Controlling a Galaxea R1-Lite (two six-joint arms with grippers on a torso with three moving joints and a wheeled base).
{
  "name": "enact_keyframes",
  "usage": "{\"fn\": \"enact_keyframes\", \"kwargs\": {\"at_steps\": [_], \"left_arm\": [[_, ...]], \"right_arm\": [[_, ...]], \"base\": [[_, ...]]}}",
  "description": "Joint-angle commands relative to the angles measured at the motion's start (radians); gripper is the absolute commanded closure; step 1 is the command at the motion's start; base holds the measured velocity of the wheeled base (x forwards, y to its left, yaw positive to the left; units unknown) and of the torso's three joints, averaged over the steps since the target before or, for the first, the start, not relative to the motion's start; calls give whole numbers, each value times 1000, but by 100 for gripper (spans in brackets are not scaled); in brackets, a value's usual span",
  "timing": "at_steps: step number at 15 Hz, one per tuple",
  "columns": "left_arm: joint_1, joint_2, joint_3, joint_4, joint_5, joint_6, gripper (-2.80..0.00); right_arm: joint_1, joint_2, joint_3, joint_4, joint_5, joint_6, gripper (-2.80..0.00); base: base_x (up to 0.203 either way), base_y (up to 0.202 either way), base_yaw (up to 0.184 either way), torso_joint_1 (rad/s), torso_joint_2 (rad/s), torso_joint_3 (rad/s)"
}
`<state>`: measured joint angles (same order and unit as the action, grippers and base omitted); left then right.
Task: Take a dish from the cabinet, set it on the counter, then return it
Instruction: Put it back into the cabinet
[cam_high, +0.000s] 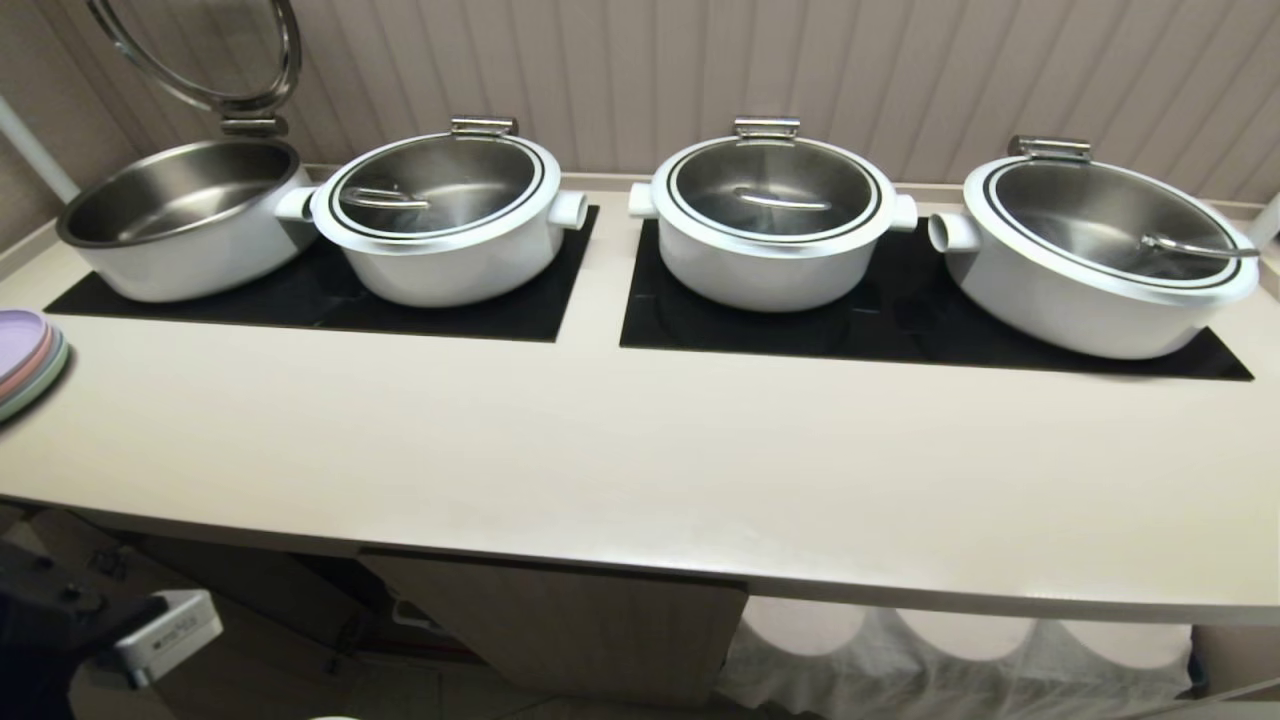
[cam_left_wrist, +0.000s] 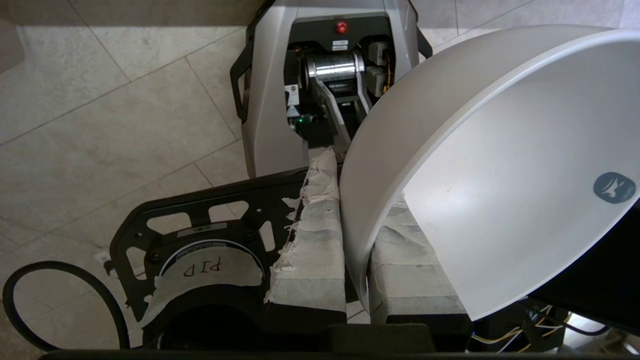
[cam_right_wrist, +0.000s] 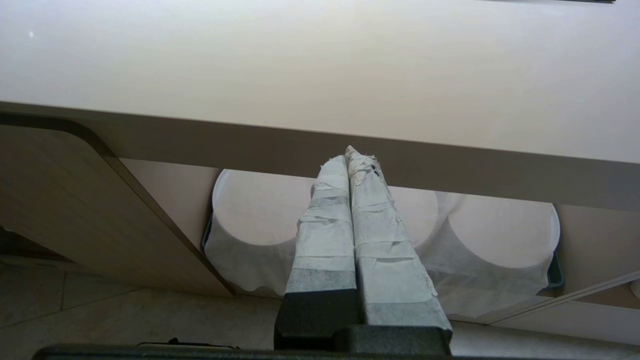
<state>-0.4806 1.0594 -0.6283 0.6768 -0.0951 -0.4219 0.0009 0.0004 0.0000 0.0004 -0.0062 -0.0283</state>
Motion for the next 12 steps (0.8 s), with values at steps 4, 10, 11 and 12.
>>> {"fn": "enact_keyframes", "kwargs": {"at_steps": [4,10,11,12], "left_arm": [[-3,7,6,4,-5,-3,0],[-1,8,29,3,-5,-5,0],[-1,8,35,3,-5,-5,0],[-1,8,35,3,-5,-5,0]], "right_arm": [[1,0,0,0,0,-1,0],[1,0,0,1,0,-1,0],[1,0,0,1,0,-1,0],[1,0,0,0,0,-1,0]], "base": [[0,0,0,0,0,0],[0,0,0,0,0,0],[0,0,0,0,0,0],[0,0,0,0,0,0]]}}
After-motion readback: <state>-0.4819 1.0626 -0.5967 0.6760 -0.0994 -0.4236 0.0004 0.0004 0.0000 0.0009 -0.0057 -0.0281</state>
